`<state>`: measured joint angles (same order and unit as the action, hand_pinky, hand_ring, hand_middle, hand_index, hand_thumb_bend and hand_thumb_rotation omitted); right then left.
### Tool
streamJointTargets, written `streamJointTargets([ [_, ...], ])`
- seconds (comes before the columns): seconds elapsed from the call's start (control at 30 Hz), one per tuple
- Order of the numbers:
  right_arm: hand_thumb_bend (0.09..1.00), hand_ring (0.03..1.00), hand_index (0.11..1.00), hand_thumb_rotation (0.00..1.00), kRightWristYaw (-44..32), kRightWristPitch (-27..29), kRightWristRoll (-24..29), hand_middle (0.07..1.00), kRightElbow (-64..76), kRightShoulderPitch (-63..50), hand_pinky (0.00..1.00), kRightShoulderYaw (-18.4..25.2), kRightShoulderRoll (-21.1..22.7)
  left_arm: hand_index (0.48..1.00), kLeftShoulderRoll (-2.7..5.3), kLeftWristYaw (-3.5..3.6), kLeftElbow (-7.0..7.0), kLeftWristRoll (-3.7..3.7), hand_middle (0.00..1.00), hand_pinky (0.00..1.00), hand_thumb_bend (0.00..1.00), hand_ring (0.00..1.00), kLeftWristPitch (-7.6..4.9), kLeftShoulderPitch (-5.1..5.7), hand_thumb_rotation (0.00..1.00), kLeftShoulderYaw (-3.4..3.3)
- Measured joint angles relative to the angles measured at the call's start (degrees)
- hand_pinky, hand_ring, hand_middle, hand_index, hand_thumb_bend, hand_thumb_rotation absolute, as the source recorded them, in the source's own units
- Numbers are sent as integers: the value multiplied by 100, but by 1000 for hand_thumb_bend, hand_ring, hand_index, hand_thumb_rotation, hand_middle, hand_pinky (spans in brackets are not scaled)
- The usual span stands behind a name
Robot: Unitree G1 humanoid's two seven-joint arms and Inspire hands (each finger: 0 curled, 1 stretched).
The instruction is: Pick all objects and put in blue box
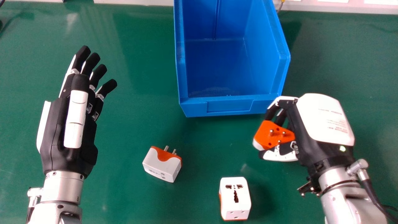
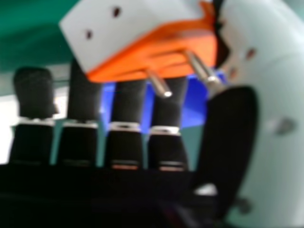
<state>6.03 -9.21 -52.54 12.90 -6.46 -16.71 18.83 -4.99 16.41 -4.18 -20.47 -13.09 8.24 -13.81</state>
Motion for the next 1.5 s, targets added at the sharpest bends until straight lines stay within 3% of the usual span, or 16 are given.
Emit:
streamJointTargets([
  [0.13, 514, 382, 538, 1, 165, 374, 33, 478, 29, -154, 295, -94, 0, 935, 10, 2, 3, -46, 952, 873, 818, 938, -1, -11, 767, 4],
  [0.37, 513, 386, 533, 1, 532, 825, -23, 486, 138, -340, 312, -210, -48, 937, 76, -3, 41, -30, 953, 877, 811, 939, -10, -17, 767, 43],
  [0.5, 513, 386, 533, 1, 708, 1029, -36, 486, 187, -379, 312, -235, -58, 937, 131, -31, 50, 35, 953, 877, 811, 939, -13, -20, 767, 114],
  [0.6, 513, 393, 523, 0, 789, 1126, -56, 494, 260, -411, 331, -237, -62, 940, 172, -80, 68, 79, 956, 884, 807, 944, -44, -34, 767, 123],
  [0.7, 514, 404, 511, 0, 851, 1153, -187, 499, 370, -429, 351, -236, -78, 945, 228, -123, 99, 78, 961, 897, 808, 950, -98, -81, 770, 133],
  [0.93, 514, 413, 501, 0, 890, 1142, -447, 503, 777, -431, 366, -233, -257, 950, 223, -70, 190, 84, 966, 911, 806, 958, -130, -109, 772, 168],
  [1.1, 514, 413, 501, 0, 826, 1052, -641, 503, 1049, -282, 366, -211, -480, 950, 216, -21, 347, 82, 966, 911, 806, 958, -171, -144, 772, 161],
  [1.33, 511, 420, 493, 0, 539, 842, -691, 504, 1203, 153, 359, -159, -718, 960, 197, -12, 559, 133, 973, 929, 803, 966, -353, -187, 778, 127],
  [1.5, 511, 420, 493, 0, 344, 714, -893, 504, 1160, 610, 359, -138, -770, 960, 193, -14, 611, 137, 973, 929, 803, 966, -374, -191, 778, 120],
])
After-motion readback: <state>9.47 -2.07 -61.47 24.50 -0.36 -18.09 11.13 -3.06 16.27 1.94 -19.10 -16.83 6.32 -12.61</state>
